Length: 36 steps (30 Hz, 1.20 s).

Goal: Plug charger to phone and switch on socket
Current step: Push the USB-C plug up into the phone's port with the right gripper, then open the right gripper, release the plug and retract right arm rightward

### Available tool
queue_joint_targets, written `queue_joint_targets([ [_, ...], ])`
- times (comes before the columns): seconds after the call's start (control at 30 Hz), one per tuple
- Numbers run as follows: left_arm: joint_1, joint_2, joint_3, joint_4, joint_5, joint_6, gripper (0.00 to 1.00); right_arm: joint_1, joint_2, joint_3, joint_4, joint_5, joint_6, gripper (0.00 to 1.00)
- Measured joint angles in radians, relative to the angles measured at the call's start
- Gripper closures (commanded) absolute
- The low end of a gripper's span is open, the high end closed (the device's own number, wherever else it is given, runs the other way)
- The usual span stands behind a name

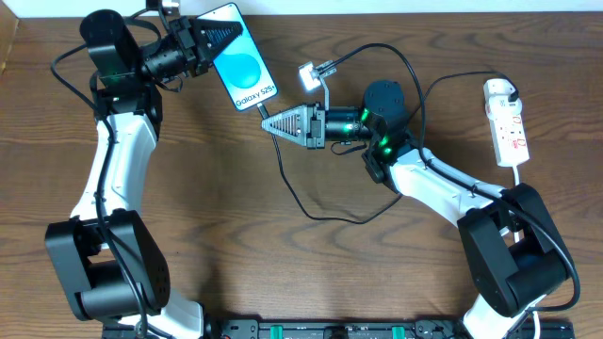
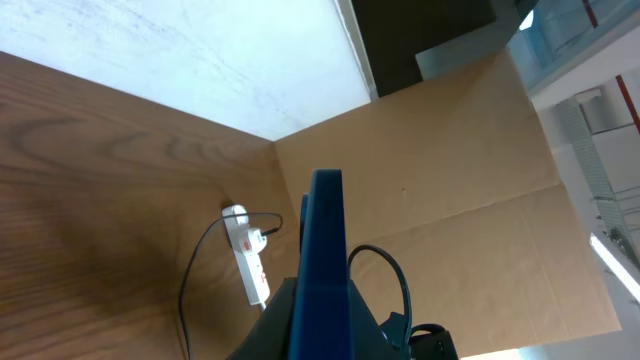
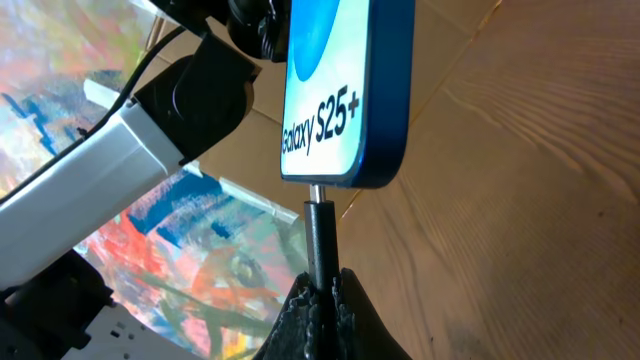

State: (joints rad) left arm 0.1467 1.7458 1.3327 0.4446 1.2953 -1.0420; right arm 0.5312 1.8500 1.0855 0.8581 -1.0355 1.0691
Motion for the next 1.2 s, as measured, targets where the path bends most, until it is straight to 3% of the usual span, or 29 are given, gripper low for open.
queue_joint_targets([
  [1.07, -0.037, 0.0, 0.0, 0.008, -0.038, 0.008, 0.92, 0.0, 0.001, -0.003, 0.058, 0.033, 0.079, 0.99],
  [1.1, -0.037, 0.0, 0.0, 0.008, -0.038, 0.01, 0.93, 0.0, 0.001, -0.003, 0.058, 0.034, 0.079, 0.97],
  [1.17, -0.037, 0.0, 0.0, 0.008, -0.038, 0.02, 0.93, 0.0, 0.001, -0.003, 0.058, 0.036, 0.079, 0.82],
  [1.2, -0.037, 0.0, 0.0, 0.008, -0.037, 0.023, 0.93, 0.0, 0.001, -0.003, 0.057, 0.04, 0.082, 0.66],
])
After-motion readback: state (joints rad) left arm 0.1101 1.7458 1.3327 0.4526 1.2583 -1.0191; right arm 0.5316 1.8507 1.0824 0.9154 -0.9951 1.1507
